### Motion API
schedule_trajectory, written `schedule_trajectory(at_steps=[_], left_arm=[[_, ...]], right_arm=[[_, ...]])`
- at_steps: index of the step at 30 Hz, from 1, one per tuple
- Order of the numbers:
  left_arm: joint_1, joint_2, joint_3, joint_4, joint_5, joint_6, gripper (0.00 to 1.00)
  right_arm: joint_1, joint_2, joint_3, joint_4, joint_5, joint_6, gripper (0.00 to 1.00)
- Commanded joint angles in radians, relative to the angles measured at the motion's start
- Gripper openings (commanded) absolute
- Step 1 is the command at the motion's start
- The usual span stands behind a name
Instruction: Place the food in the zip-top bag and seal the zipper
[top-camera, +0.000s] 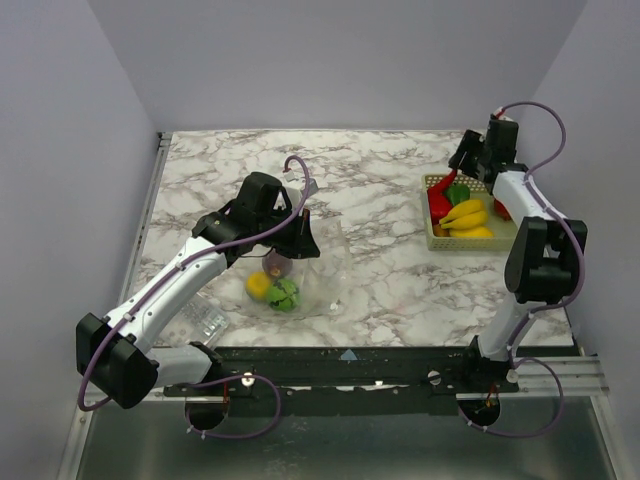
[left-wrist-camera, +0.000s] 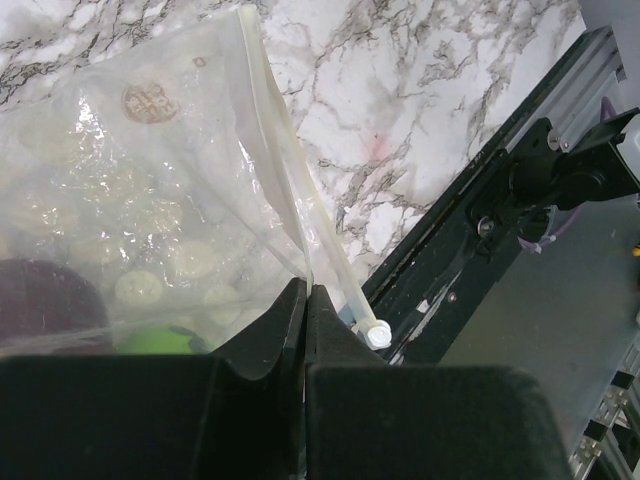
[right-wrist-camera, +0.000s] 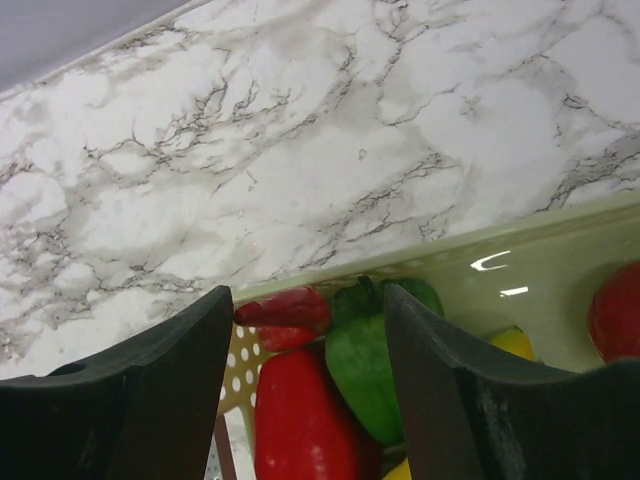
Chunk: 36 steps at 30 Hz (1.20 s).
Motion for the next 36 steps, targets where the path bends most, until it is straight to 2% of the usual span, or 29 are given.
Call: schedule_trajectory(at_steps=[1,8,11,14,20,27,31,33,36], left_arm=[[-0.002,0.004,0.009,0.002,0.015,0.008,0.0],[-0.002,0.004,0.007,0.002,0.015,0.008,0.0],[-0.002,0.004,0.006,0.002,0.013,0.01,0.0],[-0.002,0.004,0.005,0.003,0.016,0.01,0.0],[-0.002,0.006,0.004,0.003,0.021,0.006,0.0],[-0.002,0.008,0.005,0.005,0.021,0.006,0.0],[-0.002,0.009,0.006,0.005,0.019,0.006,0.0],[-0.002,0.009,0.006,0.005,0.021,0.006,0.0],[-0.003,0.011,0.007,0.006,0.023,0.005,0.0]], right_arm=[[0.038,0.051,0.044,0.054,0.075,-0.061,0.64],[0.085,0.103,0.035,0.077,0.216,-0.082,0.53],[0.089,0.099,0.042,0.065,0.274,-0.08,0.33],[0.089,0.059,0.019,0.073,0.299,-0.071,0.22],[0.089,-0.05,-0.02,0.014,0.483,-0.05,0.1],[0.089,-0.209,-0.113,-0.039,0.663,-0.029,0.04],[0.089,-0.312,-0.157,-0.092,0.611,0.034,0.03],[0.089,-0.368,-0.187,-0.11,0.526,0.09,0.03],[0.089,-0.439,-0.245,-0.11,0.318,0.174,0.01]])
